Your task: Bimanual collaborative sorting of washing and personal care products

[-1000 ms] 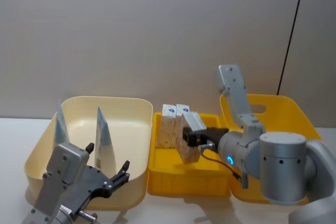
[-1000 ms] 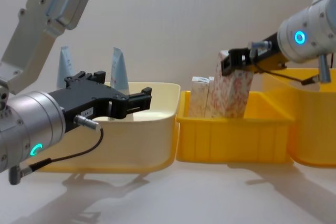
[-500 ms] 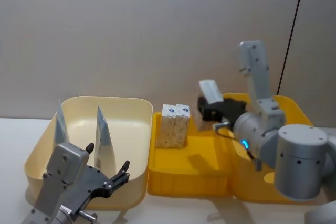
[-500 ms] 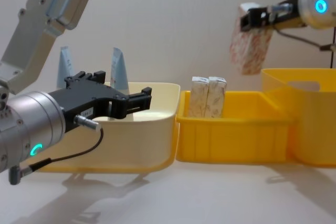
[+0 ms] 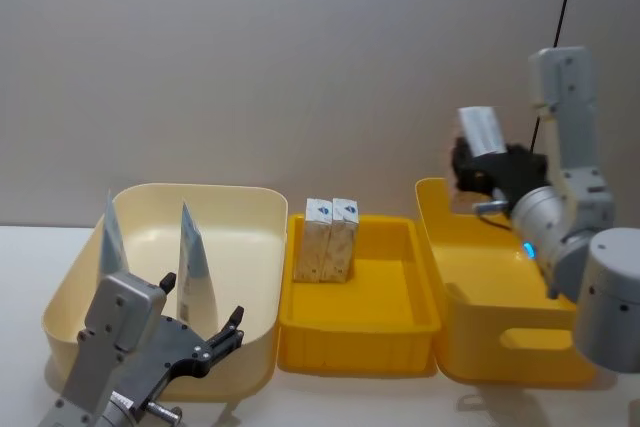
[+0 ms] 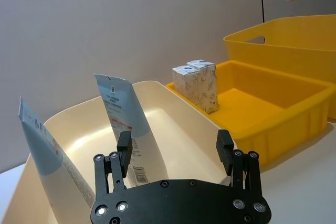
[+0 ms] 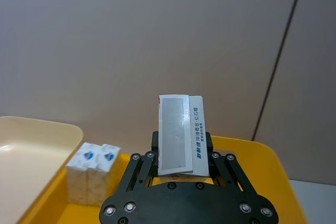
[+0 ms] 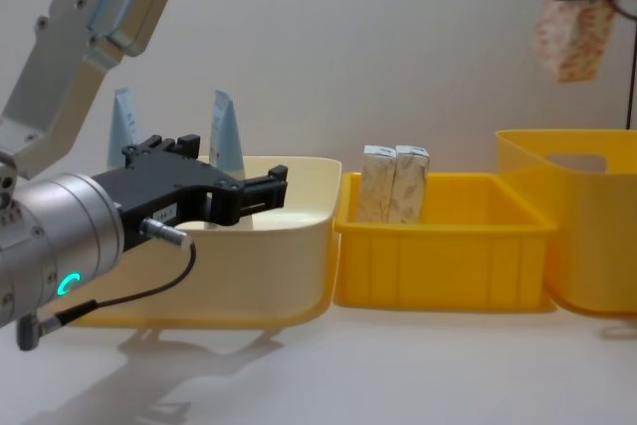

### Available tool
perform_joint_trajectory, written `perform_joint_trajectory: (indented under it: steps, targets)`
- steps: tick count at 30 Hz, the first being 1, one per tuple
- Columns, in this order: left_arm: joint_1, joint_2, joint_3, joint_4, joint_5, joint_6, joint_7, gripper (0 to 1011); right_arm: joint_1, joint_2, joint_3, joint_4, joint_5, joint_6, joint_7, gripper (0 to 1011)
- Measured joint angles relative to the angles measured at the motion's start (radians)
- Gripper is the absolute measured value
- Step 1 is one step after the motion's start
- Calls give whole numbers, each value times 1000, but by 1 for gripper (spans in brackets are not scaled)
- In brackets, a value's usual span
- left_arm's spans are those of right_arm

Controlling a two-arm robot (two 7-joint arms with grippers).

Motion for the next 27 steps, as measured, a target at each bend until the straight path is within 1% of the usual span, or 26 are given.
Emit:
perform_joint_trajectory:
  steps: [6, 13, 27]
  targets:
    - [0, 0, 0, 0, 0, 0, 0, 1003, -3, 13, 38, 10, -23, -21, -38, 404]
    - [0, 0, 0, 0, 0, 0, 0, 1004, 2, 24, 72, 46, -38, -12, -62, 404]
    - [0, 0, 0, 0, 0, 0, 0, 1003, 17, 41, 89, 102, -39, 8, -33, 404]
